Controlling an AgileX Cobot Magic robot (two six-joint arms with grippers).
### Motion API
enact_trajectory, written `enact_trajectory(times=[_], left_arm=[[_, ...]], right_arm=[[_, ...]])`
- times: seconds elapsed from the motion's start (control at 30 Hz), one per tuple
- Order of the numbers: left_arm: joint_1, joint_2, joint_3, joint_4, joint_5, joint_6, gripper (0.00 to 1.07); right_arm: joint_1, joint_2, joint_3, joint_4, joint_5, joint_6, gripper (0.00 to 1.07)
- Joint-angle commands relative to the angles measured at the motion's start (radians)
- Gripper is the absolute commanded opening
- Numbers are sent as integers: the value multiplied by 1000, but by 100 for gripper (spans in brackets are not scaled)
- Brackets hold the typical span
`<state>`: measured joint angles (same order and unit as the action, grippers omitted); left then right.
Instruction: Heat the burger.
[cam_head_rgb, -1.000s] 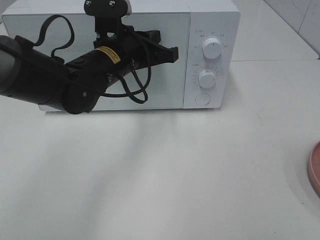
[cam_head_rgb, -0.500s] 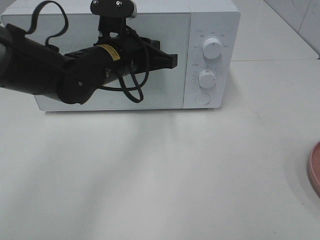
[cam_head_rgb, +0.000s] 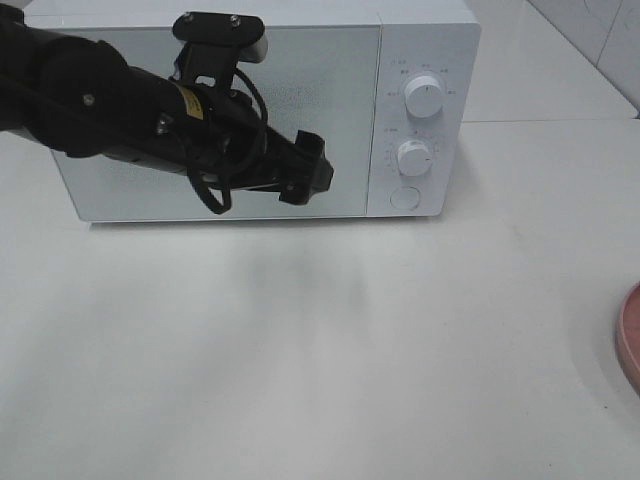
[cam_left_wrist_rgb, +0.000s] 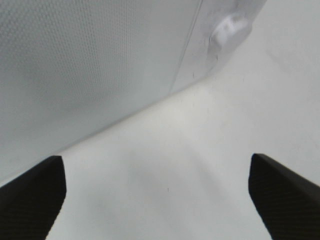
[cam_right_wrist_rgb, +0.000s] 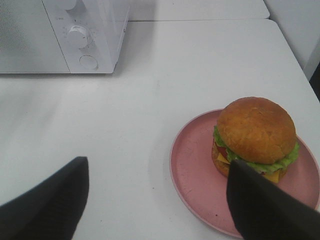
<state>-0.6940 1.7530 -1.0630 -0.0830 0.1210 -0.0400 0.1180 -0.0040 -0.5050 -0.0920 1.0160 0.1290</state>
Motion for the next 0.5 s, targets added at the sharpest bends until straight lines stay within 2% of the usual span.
enact_trajectory(times=[0.03,0.1,0.13,0.3,0.33,0.43,0.5], left_arm=[[-5,-61,3,2,252,-11,100],[-5,-74,3,2,304,-11,100],[-5,-96,3,2,402,-11,100],[2,-143,2,12,617,-8,100],[2,-143,2,12,617,-8,100],[41,-155,2,7,693,-8,100],[111,-176,2,7,756,2,100]], right_arm=[[-4,-26,1,-1,-10,-15,73],[-4,-26,1,-1,-10,-15,73],[-4,-26,1,-1,-10,-15,73],[-4,-26,1,-1,-10,-15,73],[-4,-26,1,-1,-10,-15,73],[-4,-26,1,-1,-10,-15,73],[-4,-26,1,-1,-10,-15,73]])
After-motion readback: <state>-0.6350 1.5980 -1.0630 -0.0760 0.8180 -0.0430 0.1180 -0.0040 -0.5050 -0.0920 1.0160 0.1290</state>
